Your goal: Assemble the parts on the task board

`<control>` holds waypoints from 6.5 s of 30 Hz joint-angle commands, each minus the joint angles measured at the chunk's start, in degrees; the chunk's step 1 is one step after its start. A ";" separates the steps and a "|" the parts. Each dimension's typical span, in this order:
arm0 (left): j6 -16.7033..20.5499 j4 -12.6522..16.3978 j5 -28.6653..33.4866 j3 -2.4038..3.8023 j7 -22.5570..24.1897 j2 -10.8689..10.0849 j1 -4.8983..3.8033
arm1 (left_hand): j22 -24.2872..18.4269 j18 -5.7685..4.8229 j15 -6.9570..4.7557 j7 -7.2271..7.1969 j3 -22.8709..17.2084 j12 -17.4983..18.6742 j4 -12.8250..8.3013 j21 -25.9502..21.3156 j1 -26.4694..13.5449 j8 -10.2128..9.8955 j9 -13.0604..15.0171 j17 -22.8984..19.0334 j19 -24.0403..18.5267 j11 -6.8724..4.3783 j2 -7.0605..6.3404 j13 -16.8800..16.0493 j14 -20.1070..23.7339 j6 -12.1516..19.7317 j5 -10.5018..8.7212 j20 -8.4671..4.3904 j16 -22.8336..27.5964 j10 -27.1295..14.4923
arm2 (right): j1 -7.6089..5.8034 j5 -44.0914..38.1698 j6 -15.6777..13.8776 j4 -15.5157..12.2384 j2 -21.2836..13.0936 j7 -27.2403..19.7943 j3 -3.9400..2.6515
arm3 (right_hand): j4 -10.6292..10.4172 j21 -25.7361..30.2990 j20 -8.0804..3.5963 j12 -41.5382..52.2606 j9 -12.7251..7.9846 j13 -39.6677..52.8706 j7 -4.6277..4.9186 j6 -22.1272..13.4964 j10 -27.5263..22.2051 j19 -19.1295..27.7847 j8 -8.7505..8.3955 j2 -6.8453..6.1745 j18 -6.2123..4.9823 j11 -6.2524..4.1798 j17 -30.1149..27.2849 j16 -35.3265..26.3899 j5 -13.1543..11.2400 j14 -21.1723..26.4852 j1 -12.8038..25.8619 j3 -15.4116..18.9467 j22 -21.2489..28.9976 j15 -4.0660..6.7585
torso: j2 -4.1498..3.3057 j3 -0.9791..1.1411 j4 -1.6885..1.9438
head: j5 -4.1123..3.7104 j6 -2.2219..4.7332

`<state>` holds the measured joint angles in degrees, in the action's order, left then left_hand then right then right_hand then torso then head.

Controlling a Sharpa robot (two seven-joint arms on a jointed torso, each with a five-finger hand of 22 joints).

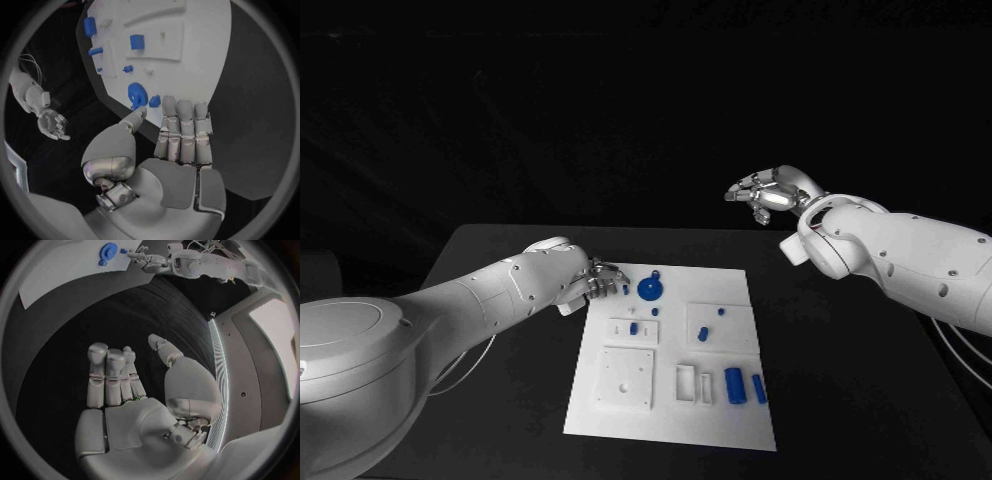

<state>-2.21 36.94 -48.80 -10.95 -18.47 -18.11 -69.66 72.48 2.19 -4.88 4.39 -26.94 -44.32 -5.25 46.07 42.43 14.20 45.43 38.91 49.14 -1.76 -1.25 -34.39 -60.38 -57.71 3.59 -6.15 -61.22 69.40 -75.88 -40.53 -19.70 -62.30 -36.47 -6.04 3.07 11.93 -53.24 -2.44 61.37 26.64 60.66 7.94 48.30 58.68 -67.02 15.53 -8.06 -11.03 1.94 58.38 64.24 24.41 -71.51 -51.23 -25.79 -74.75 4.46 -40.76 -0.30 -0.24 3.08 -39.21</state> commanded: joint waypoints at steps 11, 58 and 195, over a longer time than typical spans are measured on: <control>0.06 -0.39 1.88 0.05 1.47 0.68 0.06 | 0.19 -0.10 0.25 0.18 0.42 0.53 -0.27 -0.51 -0.28 -0.05 -0.19 -0.07 -0.03 0.10 0.68 0.03 -0.13 -0.17 -0.11 -3.99 -0.10 0.16 | -0.01 -0.37 0.65 -0.30 0.12 -0.38 -0.03 | 0.28 0.41 -0.30 0.39 -0.07 -0.09 0.63 0.31 -0.48 -0.08 -0.30 0.18 -3.97 0.10 -0.06 -0.27 0.35 0.00 0.35 -0.03 -0.11 -0.18 | 0.02 0.01 -0.02 | -0.11 -0.15; 0.08 -2.96 2.42 0.00 2.37 2.28 1.35 | 0.73 -0.07 0.44 0.33 0.03 1.01 -2.90 -1.02 1.57 -0.21 -0.46 -0.20 0.05 0.24 1.76 0.08 -0.09 0.04 0.03 -3.80 0.09 0.32 | -0.01 -0.44 0.69 -0.25 0.58 -0.39 -0.04 | 0.30 0.46 -0.31 0.47 -0.09 -0.19 0.62 0.33 -0.48 -0.15 -0.30 0.19 -3.97 0.09 -0.07 -0.24 0.36 -0.02 0.36 -0.05 -0.19 -0.17 | 0.06 0.04 0.06 | -0.74 -0.90; 9.43 28.79 -10.31 -2.66 -1.99 -13.74 1.05 | 3.71 2.04 -7.47 -4.76 -2.28 -10.10 -11.36 13.23 5.37 4.63 10.38 6.43 11.64 -4.93 5.65 -21.62 -11.35 -10.02 33.75 -8.63 -14.15 8.87 | 0.01 -0.17 1.29 0.75 -0.74 -0.18 -0.02 | 0.23 0.60 -0.32 0.67 -0.15 -0.41 0.62 0.32 -0.48 -0.27 -0.33 0.21 -3.97 0.09 -0.08 -0.16 0.63 -0.05 0.51 -0.07 -0.38 -0.17 | 0.77 0.18 1.34 | -0.82 -2.26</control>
<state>8.61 65.55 -57.82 -13.63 -20.14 -31.99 -68.69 74.94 2.24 -6.59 2.94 -28.85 -54.10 -16.48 59.01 47.27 16.49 45.65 45.26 60.05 -3.73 4.13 -55.94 -68.16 -63.86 37.52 -9.45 -75.21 76.21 -75.88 -40.56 -19.21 -61.44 -37.20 -5.96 3.08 11.93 -53.03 -2.33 61.84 26.59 60.31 8.07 48.44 58.68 -67.13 15.53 -8.06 -11.03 1.94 58.40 64.24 24.86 -71.51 -51.23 -25.79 -74.91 4.46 -39.99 -0.08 1.08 2.27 -41.39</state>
